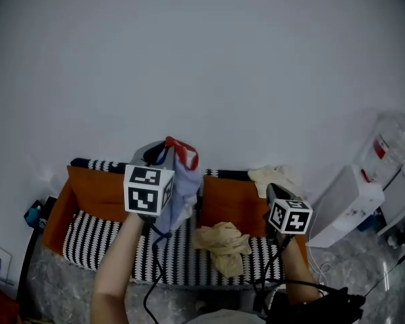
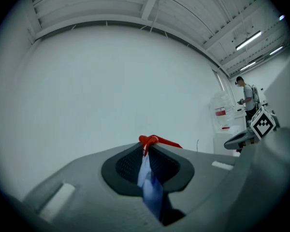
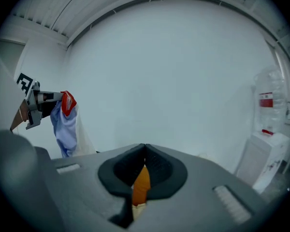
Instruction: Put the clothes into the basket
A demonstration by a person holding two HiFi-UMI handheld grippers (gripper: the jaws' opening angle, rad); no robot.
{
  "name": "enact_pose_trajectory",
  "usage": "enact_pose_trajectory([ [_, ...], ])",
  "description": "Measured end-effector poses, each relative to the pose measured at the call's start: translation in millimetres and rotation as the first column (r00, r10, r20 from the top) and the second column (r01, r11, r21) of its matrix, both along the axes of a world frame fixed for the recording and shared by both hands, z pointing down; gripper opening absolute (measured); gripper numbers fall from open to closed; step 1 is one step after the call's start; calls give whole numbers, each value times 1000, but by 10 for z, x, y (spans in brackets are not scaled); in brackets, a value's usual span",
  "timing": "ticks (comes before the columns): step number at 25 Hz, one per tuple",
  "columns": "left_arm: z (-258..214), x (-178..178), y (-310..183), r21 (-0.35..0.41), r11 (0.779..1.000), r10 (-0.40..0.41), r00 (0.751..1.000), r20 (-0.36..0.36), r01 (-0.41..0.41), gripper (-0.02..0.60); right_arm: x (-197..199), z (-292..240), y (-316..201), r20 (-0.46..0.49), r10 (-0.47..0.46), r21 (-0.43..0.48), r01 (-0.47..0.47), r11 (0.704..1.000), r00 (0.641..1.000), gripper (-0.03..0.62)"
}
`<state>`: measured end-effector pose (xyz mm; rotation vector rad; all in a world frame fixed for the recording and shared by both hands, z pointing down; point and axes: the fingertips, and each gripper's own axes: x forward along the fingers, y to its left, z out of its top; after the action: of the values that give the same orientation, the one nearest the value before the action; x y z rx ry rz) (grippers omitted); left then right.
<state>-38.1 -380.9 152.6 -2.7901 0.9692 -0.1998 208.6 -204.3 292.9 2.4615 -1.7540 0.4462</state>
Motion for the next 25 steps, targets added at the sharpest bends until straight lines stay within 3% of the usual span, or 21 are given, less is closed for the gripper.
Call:
enact_pose_trajectory([
  [6,-206,436,575,54,991,124,992,4,-124,41,376,-206,832,1,107,47,-107,993,994,3],
  [13,-356,898,1172,34,979,203,979,-26,-202,41,724,-191,1907,0,222,24,-222,975,975,3],
  [18,-447,1345,1846,39,957,289,956,-54,-287,41,947,-207,2674,16,307,45,-308,950,951,3],
  [25,-491,1829,2792,28,909,417,905,-78,-417,41,1038,-203,3775,43,426,69,-428,901,904,3],
])
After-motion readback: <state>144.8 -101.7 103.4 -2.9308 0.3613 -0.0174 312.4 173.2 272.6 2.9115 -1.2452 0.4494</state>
